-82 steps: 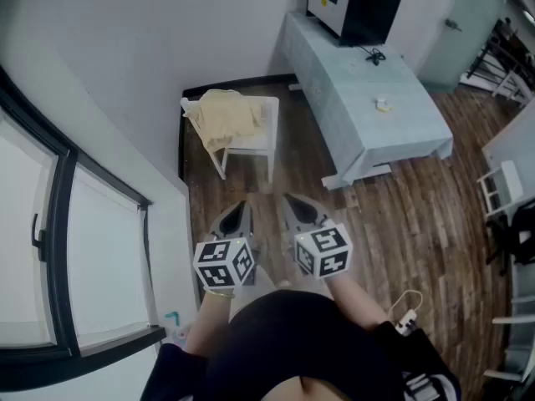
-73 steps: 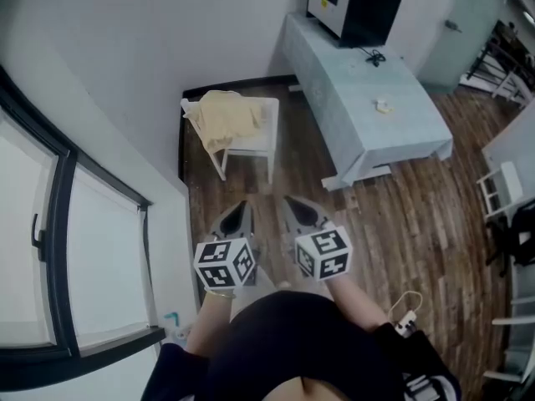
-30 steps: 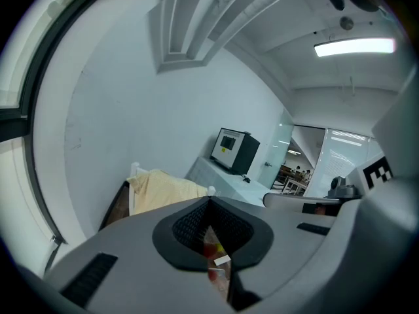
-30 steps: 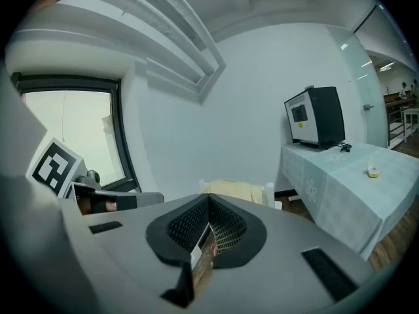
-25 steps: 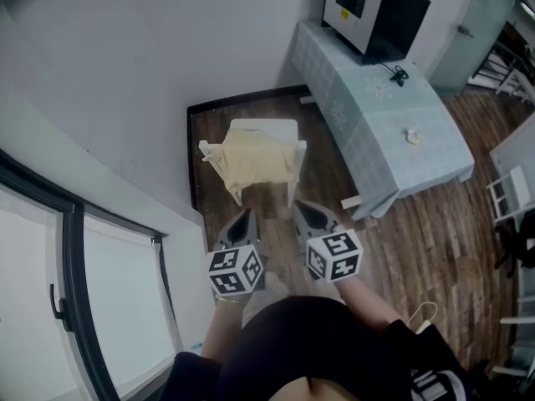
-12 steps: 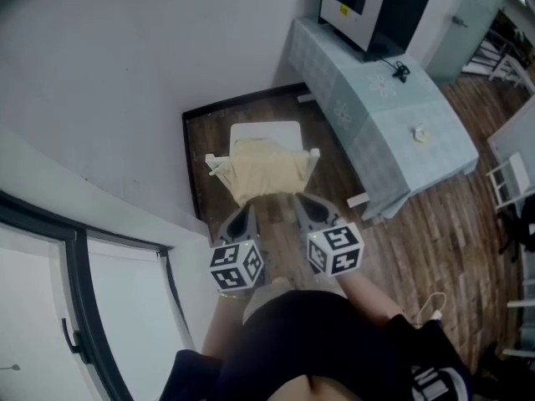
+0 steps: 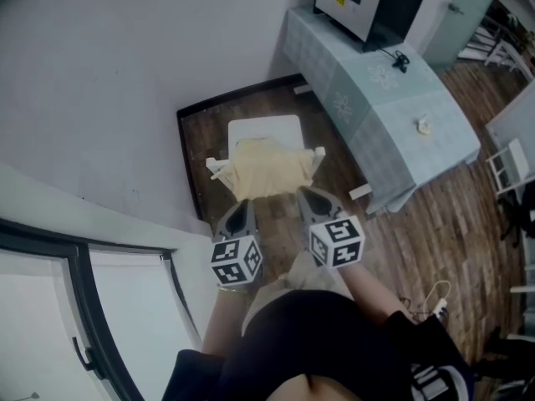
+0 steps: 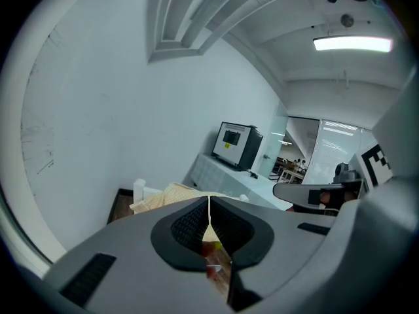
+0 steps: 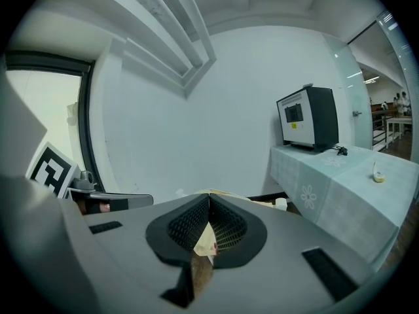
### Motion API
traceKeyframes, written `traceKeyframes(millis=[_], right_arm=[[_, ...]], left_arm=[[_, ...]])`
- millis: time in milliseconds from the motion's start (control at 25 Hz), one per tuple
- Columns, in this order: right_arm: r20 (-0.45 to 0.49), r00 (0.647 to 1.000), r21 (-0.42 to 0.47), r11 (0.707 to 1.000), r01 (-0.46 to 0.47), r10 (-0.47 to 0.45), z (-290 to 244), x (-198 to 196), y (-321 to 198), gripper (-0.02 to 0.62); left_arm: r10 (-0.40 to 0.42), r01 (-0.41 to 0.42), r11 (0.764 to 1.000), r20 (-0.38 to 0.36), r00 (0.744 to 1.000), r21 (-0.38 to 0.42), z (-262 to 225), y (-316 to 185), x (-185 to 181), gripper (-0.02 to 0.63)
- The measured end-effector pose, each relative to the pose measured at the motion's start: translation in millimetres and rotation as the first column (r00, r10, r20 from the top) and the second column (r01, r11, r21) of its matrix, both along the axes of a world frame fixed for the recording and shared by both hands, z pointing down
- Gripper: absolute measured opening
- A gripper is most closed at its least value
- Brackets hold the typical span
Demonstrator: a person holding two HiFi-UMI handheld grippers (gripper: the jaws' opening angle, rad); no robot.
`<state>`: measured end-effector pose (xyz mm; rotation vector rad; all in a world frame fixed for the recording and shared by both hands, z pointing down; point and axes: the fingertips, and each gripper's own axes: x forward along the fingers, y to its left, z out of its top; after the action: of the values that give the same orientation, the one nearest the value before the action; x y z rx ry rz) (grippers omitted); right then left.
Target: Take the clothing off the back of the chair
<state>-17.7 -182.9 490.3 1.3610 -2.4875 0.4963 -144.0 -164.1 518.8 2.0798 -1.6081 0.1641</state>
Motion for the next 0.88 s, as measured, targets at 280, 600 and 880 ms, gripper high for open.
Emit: traceKeyframes(millis=[280, 600, 880], right_arm=[[-0.057, 0.998, -0.021, 1.0, 0.008, -0.009, 23.6, 2.2, -26.8, 0.012], [-0.068, 0.997, -0.073, 0.997, 0.027, -0.032, 54.3, 3.2, -60.3, 0.13], [-0.109, 0.994, -0.124, 0.992, 0.009, -0.023, 93.2, 12.2, -76.3, 0.217]], left_arm=[[0.008, -0.008, 1.0, -0.006, 1.0, -0.027, 22.6, -25.4, -3.4, 0.029], [0.007, -0.007, 0.999, -0.013, 1.0, -0.053, 56.7, -58.0, -8.1, 0.172], [0.016, -0.021, 0.991, -0.038, 0.999, -0.13, 106.8, -82.1, -14.1, 0.325]])
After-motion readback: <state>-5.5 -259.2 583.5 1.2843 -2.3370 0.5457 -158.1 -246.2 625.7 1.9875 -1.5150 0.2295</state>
